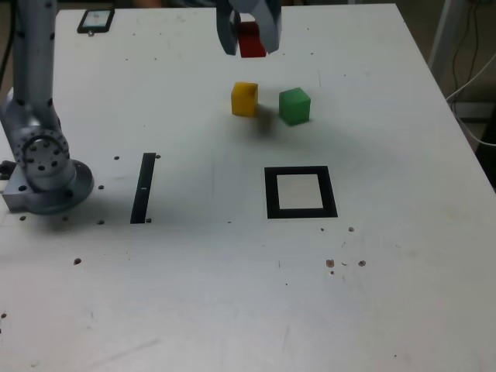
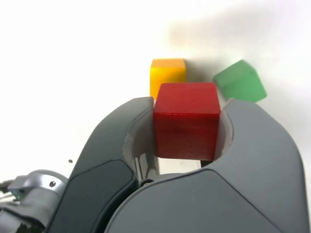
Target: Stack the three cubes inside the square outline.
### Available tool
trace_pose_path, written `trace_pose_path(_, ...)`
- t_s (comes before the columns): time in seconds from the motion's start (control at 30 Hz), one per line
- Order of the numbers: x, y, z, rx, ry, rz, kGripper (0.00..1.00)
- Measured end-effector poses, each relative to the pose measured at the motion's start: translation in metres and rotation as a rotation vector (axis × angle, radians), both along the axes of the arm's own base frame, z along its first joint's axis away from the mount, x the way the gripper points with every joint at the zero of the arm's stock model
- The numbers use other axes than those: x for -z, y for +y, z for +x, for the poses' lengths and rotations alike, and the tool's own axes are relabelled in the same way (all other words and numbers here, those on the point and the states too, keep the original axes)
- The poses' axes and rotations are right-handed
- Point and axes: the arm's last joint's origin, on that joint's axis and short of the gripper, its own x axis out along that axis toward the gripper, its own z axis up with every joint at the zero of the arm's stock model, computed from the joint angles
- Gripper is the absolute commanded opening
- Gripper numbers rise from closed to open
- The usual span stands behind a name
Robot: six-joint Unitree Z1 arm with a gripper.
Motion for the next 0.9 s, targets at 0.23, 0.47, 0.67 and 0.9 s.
trace_pose_path(0.23,0.009,-0.078,-0.005,-0.003,0.024,-0.008,0.1)
trace_pose_path(0.47,0.027,-0.147,0.003,0.057,0.024,-0.018,0.1)
trace_pose_path(0.67,0.042,-0.194,0.021,0.134,0.049,-0.029,0.1)
trace_pose_path(0.9,0.062,-0.202,0.044,0.115,0.07,-0.051,0.1)
